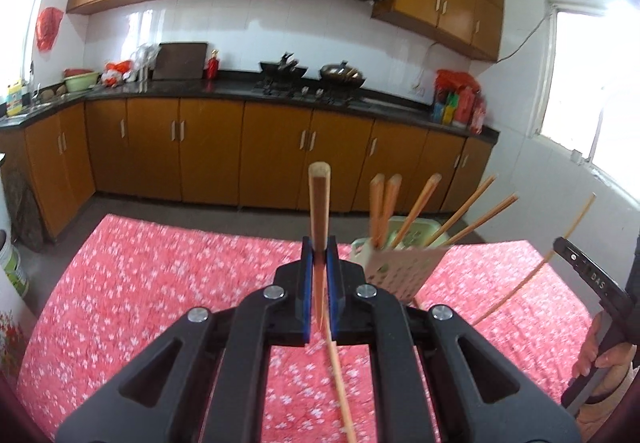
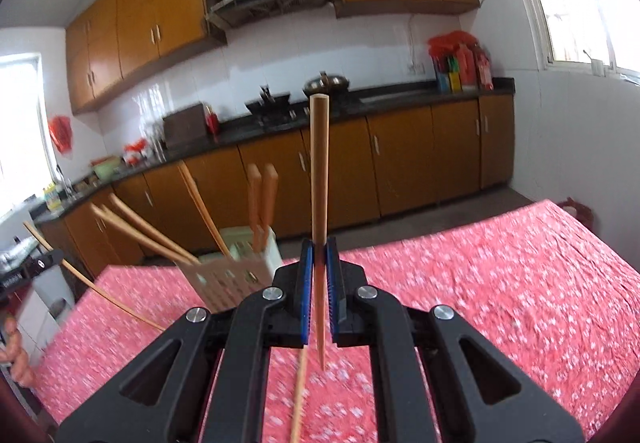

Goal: Organize utensils
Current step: 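Raise both held chopsticks upright and carry them over the holder, then lower the chopsticks into the holder and open both tools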

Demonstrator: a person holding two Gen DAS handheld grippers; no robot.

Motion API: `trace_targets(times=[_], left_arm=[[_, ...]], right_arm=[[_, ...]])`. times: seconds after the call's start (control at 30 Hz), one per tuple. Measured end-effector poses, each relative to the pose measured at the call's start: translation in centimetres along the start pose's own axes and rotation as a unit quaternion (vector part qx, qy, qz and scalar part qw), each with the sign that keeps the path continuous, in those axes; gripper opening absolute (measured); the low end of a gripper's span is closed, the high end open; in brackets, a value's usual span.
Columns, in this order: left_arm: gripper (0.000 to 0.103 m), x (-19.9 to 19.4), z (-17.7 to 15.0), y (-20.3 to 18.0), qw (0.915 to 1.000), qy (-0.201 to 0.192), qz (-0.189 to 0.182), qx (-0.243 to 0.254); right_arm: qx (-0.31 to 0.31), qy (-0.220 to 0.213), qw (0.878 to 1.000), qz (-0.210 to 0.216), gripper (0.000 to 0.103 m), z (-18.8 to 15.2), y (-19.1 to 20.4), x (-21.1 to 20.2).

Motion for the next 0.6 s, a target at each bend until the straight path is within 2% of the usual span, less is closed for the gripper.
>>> trace_targets(times=[0.17,0.37,0.47,0.6], left_arm=[[0.008,-1.3,2.3,-2.7,0.9991,-0.017,-0.039,0.005],[0.007,-2.5,4.7,-6.3,0.996,-0.046,-0.077,0.007],[0.007,-2.6,6.0,-7.8,0.9942,-0.065,-0.086,0.005],[0.008,-1.9,7.4,-9.1,0.9932,-0.088,-0.076,0.01]], right_arm=[[0.017,-0.045,0.999,0.023,0.007,3.5,1.1,-1.0],[0.023,-0.08,0.996,0.035,0.007,5.9,2.5,-1.2],[0.024,-0.09,0.995,0.039,0.007,6.5,3.1,-1.1],[0.014,-0.103,0.994,0.036,0.007,7.2,3.8,-0.5]])
Point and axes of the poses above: each gripper's, at about its wrist camera, not at the fingertips, and x roughly the way its jaws point, y to its left, z to its top, the point moved 8 cm from there along x, roughly the way its jaws point, and after that the axes turned 5 degrees about -x, right-handed, at the moved point
